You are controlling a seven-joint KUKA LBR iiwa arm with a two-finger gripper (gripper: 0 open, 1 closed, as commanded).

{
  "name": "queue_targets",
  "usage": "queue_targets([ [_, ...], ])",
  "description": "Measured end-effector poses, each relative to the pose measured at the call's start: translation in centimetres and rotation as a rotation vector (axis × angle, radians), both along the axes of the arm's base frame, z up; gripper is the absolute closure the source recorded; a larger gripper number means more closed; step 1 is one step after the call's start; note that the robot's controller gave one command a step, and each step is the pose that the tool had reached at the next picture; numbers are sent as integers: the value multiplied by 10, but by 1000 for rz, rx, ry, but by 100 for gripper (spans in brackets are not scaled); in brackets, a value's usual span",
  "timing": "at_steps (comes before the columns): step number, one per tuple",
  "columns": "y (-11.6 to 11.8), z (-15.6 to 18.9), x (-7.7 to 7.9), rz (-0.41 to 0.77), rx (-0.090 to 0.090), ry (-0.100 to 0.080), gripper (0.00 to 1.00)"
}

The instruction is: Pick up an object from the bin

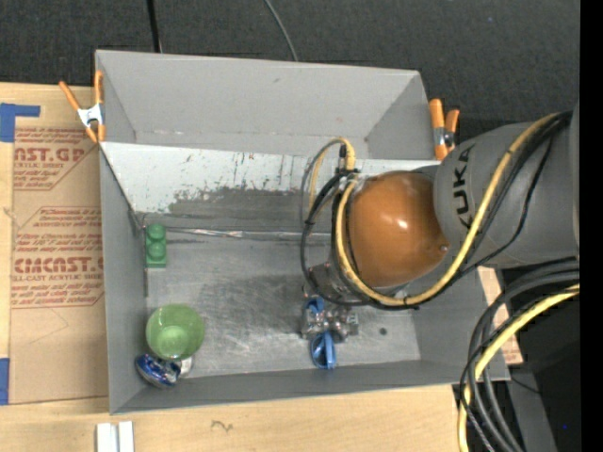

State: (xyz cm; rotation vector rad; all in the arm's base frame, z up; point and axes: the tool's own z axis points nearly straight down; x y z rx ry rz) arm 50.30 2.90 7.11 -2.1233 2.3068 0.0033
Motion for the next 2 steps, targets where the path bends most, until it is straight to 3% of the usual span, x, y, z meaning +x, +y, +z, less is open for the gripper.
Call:
queue_targets([
  [1,2,71,2,-1,-3,-3,100],
  [2,4,95,2,-3,-3,1,100],
])
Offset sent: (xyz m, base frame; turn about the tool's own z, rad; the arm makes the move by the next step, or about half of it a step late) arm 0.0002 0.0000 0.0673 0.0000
